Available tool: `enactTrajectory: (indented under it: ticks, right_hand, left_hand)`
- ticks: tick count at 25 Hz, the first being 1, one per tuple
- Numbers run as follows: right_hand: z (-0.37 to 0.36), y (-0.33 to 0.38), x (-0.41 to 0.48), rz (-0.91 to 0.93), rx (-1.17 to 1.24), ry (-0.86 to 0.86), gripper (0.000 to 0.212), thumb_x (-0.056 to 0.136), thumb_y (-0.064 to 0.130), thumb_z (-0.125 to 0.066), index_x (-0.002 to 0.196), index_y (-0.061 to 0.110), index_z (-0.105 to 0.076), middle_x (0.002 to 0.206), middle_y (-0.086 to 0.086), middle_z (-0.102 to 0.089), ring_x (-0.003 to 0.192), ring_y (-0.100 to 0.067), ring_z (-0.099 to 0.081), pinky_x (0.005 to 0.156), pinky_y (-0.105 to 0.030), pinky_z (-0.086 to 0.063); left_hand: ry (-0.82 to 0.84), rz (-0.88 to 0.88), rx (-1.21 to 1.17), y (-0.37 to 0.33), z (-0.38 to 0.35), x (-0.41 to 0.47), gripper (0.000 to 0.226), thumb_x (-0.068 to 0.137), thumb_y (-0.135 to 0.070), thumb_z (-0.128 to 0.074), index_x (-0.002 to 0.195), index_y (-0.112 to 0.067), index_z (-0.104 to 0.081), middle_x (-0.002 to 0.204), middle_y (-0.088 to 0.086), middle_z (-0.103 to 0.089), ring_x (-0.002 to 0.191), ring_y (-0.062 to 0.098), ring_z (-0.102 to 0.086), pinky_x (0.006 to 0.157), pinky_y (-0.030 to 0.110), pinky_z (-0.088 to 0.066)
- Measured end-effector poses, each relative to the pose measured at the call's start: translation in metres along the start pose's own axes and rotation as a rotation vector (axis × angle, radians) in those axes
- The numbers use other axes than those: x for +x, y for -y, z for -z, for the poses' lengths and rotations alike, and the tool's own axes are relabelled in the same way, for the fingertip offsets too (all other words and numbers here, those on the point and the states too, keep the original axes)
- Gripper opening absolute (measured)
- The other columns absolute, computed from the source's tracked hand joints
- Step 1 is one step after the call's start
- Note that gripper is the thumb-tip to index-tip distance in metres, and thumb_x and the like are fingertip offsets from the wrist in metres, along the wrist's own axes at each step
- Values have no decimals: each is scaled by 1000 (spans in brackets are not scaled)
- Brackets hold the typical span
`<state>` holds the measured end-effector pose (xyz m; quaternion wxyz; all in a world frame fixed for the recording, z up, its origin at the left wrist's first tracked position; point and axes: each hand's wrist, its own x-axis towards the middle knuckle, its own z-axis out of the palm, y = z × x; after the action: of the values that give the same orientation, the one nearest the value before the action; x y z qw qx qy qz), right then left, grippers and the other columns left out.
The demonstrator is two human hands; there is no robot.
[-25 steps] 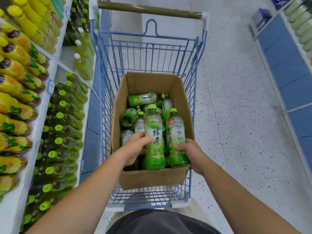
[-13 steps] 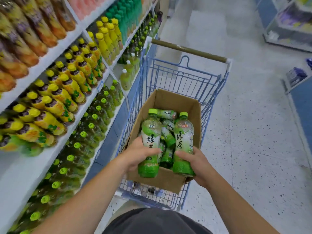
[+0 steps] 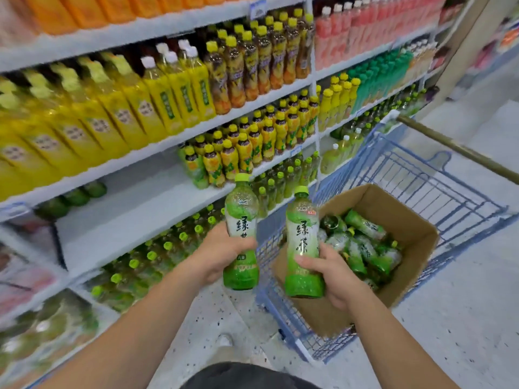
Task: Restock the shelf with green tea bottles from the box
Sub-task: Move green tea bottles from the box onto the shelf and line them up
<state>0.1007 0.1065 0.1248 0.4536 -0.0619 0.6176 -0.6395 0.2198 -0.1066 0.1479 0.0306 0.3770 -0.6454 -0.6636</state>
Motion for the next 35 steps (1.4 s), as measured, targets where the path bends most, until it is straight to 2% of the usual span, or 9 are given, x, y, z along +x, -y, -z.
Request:
enactTrajectory:
  ticks: [3, 6, 9, 14, 17, 22, 25, 30, 35]
  right_hand:
    - [-50, 2, 13, -15, -51, 91, 52, 69, 10, -81, 117, 14, -62, 92, -8, -79, 77, -27, -77, 60, -38, -60]
    - [-105, 5, 24, 2, -154, 147, 69, 55, 34, -95, 115, 17, -66, 96, -10, -79, 85, -30, -77, 64, -40, -60]
    - [-158, 3, 36, 18, -251, 191, 76, 48, 39, -94, 115, 17, -64, 93, -7, -79, 84, -29, -78, 64, -39, -60]
    - [-252, -6, 58, 63, -392, 216, 66, 48, 44, -87, 108, 27, -66, 89, 2, -78, 79, -22, -77, 68, -42, -61]
    - [-301, -12, 82, 98, -491, 227, 48, 61, 36, -86, 104, 29, -66, 87, 6, -78, 77, -16, -76, 66, -39, -60]
    - [-350, -30, 152, 106, -632, 277, 34, 78, 21, -84, 106, 28, -66, 91, 7, -78, 81, -12, -75, 70, -37, -60]
    - [-367, -48, 205, 115, -675, 281, 36, 76, 18, -85, 101, 32, -65, 88, 13, -76, 75, -5, -73, 68, -33, -58]
    - [-380, -86, 307, 146, -716, 326, 43, 72, 12, -84, 99, 35, -61, 85, 20, -74, 73, 0, -72, 58, -22, -53]
    - [-384, -107, 388, 247, -711, 364, 47, 66, 15, -86, 101, 34, -63, 88, 15, -76, 76, -3, -73, 63, -27, -56]
  left_hand:
    - [-111, -13, -47, 5, 47, -27, 28, 72, -3, -79, 95, -14, -68, 77, 3, -73, 70, 18, -69, 68, 35, -57]
    - [-192, -26, -116, 14, 93, -51, 29, 64, -9, -80, 90, -13, -68, 72, 2, -72, 64, 16, -68, 59, 29, -55]
    - [-275, 5, -163, 26, 140, -68, 39, 62, -11, -80, 98, -11, -66, 78, 6, -73, 69, 18, -71, 63, 33, -56]
    - [-374, 42, -174, 53, 228, -84, 49, 56, -19, -82, 100, -15, -62, 78, 1, -75, 76, 22, -73, 71, 42, -60]
    - [-439, 60, -101, 71, 277, -78, 53, 52, -25, -85, 100, -16, -64, 85, 4, -76, 80, 25, -75, 76, 49, -63]
    - [-536, 44, 52, 95, 329, -38, 51, 58, -29, -93, 99, -26, -64, 92, -4, -75, 83, 15, -73, 76, 40, -62]
    - [-584, 24, 85, 118, 347, 1, 46, 62, -28, -93, 96, -30, -62, 89, -9, -73, 77, 4, -71, 72, 33, -60]
    - [-717, -31, 72, 170, 360, 86, 42, 62, -23, -92, 90, -30, -62, 75, -12, -71, 69, -5, -66, 51, 10, -47]
    - [-806, -109, 89, 202, 373, 165, 44, 61, -31, -92, 94, -34, -62, 82, -21, -72, 74, -6, -68, 55, 9, -49]
